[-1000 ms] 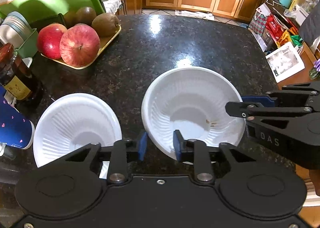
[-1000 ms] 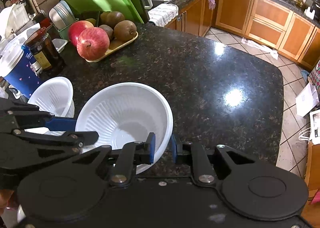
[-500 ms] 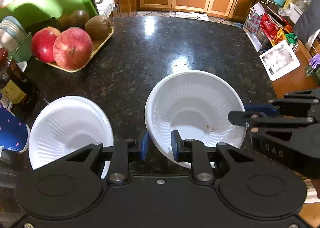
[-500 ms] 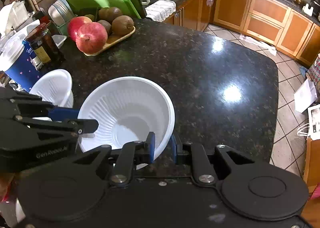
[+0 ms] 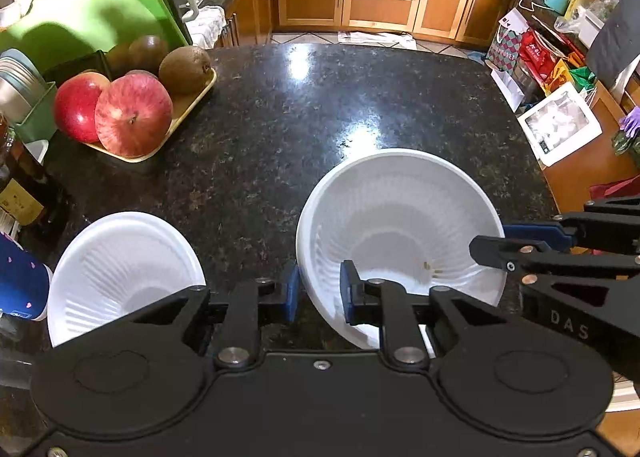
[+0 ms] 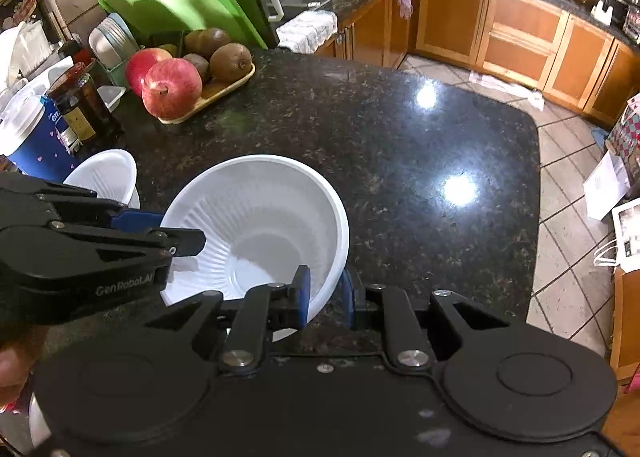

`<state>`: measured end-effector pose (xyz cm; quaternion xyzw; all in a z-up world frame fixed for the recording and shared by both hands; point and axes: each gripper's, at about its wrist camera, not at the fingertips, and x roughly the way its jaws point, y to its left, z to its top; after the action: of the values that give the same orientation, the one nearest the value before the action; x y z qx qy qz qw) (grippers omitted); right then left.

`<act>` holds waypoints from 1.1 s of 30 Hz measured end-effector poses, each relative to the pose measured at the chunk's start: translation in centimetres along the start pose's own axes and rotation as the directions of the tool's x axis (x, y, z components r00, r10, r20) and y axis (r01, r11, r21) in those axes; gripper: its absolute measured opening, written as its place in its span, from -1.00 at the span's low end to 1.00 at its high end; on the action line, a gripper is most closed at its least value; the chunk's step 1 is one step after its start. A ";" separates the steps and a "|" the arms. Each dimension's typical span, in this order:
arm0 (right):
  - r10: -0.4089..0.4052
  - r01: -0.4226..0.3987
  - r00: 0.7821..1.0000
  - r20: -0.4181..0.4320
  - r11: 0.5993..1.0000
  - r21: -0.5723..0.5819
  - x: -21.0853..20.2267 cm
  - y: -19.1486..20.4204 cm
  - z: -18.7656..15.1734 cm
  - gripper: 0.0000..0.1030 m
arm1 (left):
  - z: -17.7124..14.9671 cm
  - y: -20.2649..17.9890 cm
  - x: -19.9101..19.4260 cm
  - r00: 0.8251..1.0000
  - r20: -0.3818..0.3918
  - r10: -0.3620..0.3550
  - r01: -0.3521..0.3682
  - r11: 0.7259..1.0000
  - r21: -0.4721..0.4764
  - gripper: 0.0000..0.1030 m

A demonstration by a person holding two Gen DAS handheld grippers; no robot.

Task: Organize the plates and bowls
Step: 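Lift the gripped white ribbed bowl off the counter with the left gripper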

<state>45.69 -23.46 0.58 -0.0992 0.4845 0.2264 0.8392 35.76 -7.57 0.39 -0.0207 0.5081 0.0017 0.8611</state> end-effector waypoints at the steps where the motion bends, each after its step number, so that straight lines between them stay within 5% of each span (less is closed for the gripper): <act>1: 0.000 0.000 1.000 0.004 1.000 0.008 -0.3 0.1 -0.1 -0.63 | 0.0 0.0 -0.3 1.000 0.000 -0.004 0.004 1.000 -0.002 -0.48; 20: -0.053 0.057 0.984 0.170 0.998 -0.018 -13.0 7.0 -5.3 -0.63 | -4.3 1.0 -10.0 0.995 0.068 -0.067 0.060 0.993 0.097 -0.48; 33: -0.033 0.036 0.990 0.139 0.999 -0.021 -15.4 12.8 -13.2 -0.60 | -11.5 3.0 -13.2 0.996 0.051 -0.073 0.061 0.975 0.213 -0.48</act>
<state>22.83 -21.66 7.71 -0.1014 0.4206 0.2237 0.8734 19.23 -4.78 6.29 0.0536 0.4791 -0.0808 0.8724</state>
